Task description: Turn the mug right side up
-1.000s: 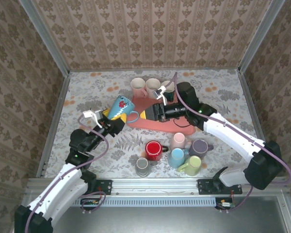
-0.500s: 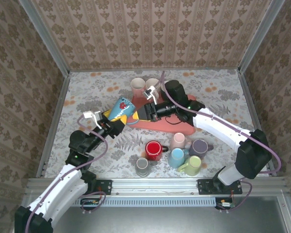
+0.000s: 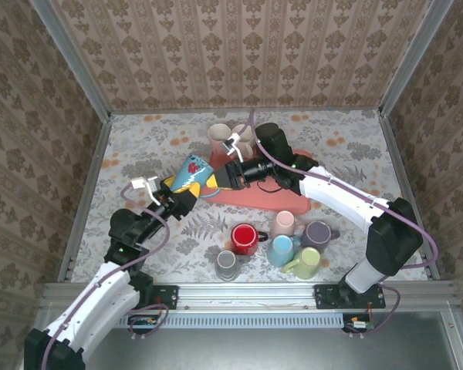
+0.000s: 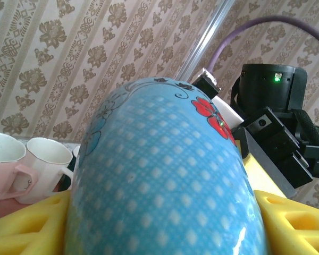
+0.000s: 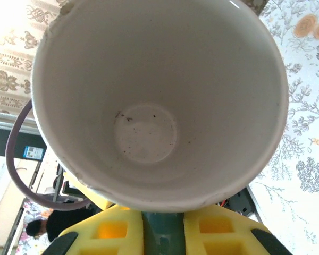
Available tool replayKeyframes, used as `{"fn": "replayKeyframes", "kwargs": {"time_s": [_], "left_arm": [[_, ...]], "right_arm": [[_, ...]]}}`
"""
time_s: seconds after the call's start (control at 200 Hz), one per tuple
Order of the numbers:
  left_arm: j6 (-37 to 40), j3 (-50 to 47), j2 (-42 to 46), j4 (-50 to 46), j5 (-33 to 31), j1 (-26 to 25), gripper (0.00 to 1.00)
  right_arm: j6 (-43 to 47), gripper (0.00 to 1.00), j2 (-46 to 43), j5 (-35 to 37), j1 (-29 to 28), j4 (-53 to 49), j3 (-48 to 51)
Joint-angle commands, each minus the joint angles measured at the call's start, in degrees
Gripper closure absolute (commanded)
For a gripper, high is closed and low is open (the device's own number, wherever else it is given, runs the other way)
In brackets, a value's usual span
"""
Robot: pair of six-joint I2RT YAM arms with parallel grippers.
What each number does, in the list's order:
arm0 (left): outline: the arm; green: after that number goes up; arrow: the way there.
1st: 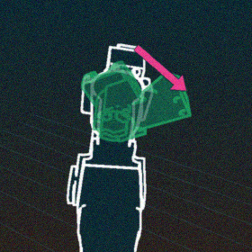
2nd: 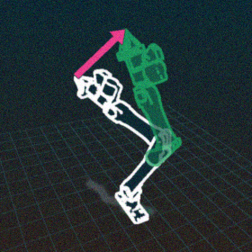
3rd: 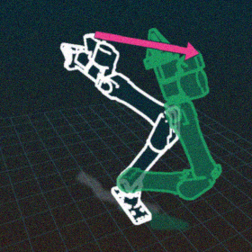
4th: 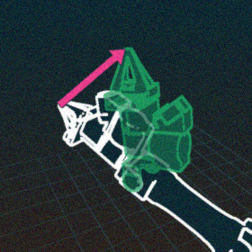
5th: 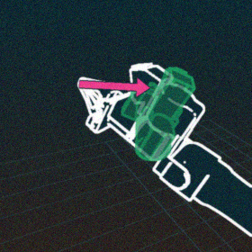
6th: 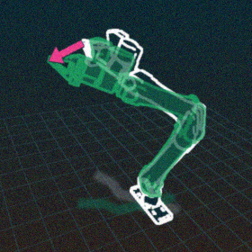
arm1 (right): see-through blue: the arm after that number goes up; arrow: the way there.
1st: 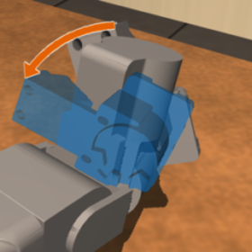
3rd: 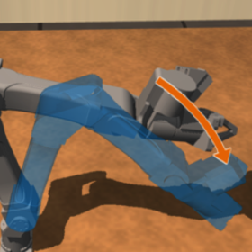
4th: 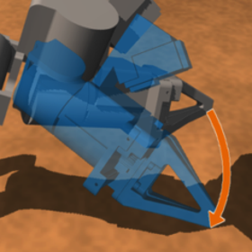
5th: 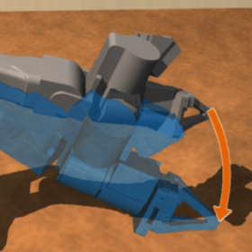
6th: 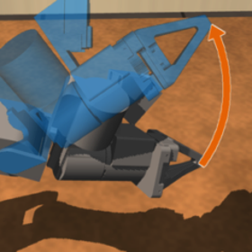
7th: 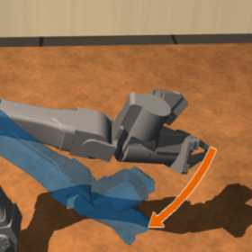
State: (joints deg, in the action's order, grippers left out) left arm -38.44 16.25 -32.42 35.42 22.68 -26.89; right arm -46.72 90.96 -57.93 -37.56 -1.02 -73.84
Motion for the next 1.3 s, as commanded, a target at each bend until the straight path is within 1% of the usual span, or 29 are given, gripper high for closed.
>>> {"fn": "replayKeyframes", "kwargs": {"time_s": [0.0, 0.045, 0.09, 0.11, 0.165, 0.18, 0.205, 0.285, 0.37, 0.485, 0.545, 0.61, 0.68, 0.725, 0.85, 0.92, 0.99, 1.03, 1.11, 1.295], "left_arm": [[1.51, 0.58, 1.91, 0.59, 0.32, 0.12, 0.56], [1.76, 0.78, 2.57, -0.94, -0.35, 0.09, 0.43], [1.94, 0.95, 3.38, -2.54, -1.36, 0.09, 0.25], [2.1, 1.1, 3.7, -3.33, -1.9, 0.09, 0.19], [2.76, 1.76, 4.58, -6.14, -3.37, 0.14, 0.09], [2.94, 1.95, 4.83, -6.94, -3.81, 0.1, 0.04], [3.16, 2.45, 5.33, -8.53, -4.71, 0.17, 0.01], [4.14, 4.89, 6.53, -16.07, -8.74, 0.18, 0.0], [7.75, 9.11, 7.26, -26.3, -13.41, 0.21, 0.0], [10.6, 16.76, 5.52, -42.28, -25.57, 0.4, 0.0], [12.96, 19.78, 3.94, -46.96, -28.82, 0.48, 0.0], [15.21, 21.94, 1.88, -48.7, -29.67, 0.5, 0.0], [16.97, 24.5, -1.45, -50.34, -30.58, 0.27, 0.0], [17.97, 27.18, -5.19, -52.38, -31.77, 0.07, 0.0], [20.14, 33.8, -15.69, -59.36, -35.54, -0.15, 0.0], [21.34, 33.67, -18.99, -59.45, -36.35, -0.17, 0.0], [21.16, 30.98, -20.05, -57.39, -37.32, -0.16, 0.0], [21.48, 29.71, -20.11, -56.26, -36.94, 0.06, 0.0], [23.26, 30.12, -20.05, -56.31, -36.33, 0.01, 0.0], [24.06, 28.37, -18.51, -54.65, -36.97, -0.32, 0.0]], "right_arm": [[-0.84, 1.0, 0.14, 0.32, -0.77, 0.13, -1.92], [-0.45, 1.0, -0.15, 1.11, -0.76, -0.47, -1.88], [0.0, 1.0, -0.4, 1.95, -0.67, -1.19, -2.0], [0.17, 1.0, -0.51, 2.26, -0.63, -1.7, -2.01], [0.97, 1.0, -0.93, 3.24, -0.32, -2.86, -2.09], [1.27, 1.0, -1.08, 3.6, -0.25, -3.26, -2.09], [1.72, 1.0, -1.41, 4.22, -0.07, -3.95, -2.05], [3.21, 1.0, -2.76, 7.02, 1.0, -6.17, -1.57], [5.91, 1.0, -4.77, 11.81, 2.36, -9.44, -0.69], [15.21, 1.0, -7.58, 24.4, 3.01, -21.22, -1.42], [18.09, 1.0, -9.41, 30.97, 3.11, -24.24, -0.8], [20.66, 1.0, -10.93, 38.27, 3.1, -25.81, 0.55], [23.22, 1.0, -15.05, 46.46, 2.92, -25.97, 2.82], [24.92, 1.0, -16.85, 51.38, 2.79, -25.95, 4.2], [29.3, 1.0, -20.81, 62.25, 2.67, -24.67, 7.66], [32.26, 1.0, -22.61, 66.79, 2.59, -23.26, 9.56], [33.87, 1.0, -24.36, 72.08, 2.58, -21.57, 11.62], [34.89, 1.0, -25.26, 74.52, 2.67, -20.38, 12.75], [35.78, 1.0, -25.92, 78.32, 3.05, -18.44, 14.02], [34.85, 1.0, -21.63, 80.56, 6.18, -16.44, 13.07]]}}
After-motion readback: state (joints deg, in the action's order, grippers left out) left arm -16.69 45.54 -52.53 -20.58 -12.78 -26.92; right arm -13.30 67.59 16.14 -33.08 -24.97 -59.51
